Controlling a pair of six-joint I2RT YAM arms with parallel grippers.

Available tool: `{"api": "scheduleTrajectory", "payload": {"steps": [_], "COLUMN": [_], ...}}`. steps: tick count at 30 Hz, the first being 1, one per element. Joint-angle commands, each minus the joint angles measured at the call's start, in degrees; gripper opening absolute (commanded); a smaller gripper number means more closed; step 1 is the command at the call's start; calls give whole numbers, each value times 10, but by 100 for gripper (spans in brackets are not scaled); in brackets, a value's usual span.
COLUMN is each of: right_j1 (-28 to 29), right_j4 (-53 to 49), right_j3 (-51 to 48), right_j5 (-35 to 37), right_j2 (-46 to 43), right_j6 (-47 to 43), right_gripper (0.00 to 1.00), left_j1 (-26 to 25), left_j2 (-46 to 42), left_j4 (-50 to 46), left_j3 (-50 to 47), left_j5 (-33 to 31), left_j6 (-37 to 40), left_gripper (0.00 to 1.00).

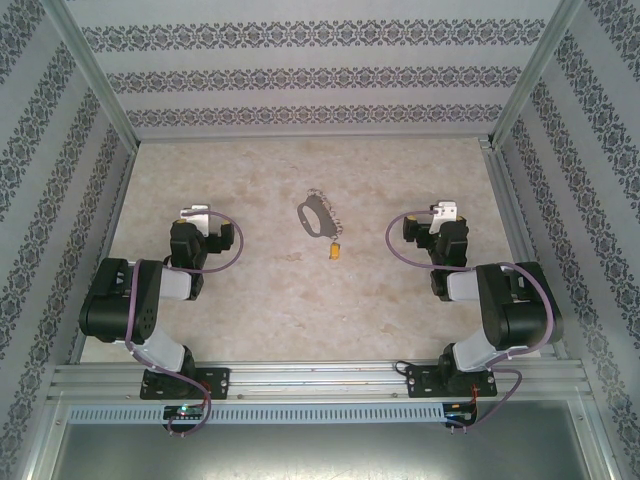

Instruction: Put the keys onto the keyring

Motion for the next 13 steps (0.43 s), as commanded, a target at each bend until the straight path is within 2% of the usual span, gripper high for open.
{"api": "scheduleTrajectory", "payload": {"steps": [1, 13], "right_j1": [-5, -7], "right_j4": [7, 7], "right_j3": [3, 2], "right_j5": [-3, -14], "right_j2": [-10, -11], "right_j6": [3, 0], "right_gripper": [98, 98], "left_j1": [5, 5], "left_j2": [-8, -8], "left_j4": [-9, -7], "left_j3": [1, 1], "left_j5": [5, 6], "left_j6": [-8, -8], "left_gripper": [100, 100]}}
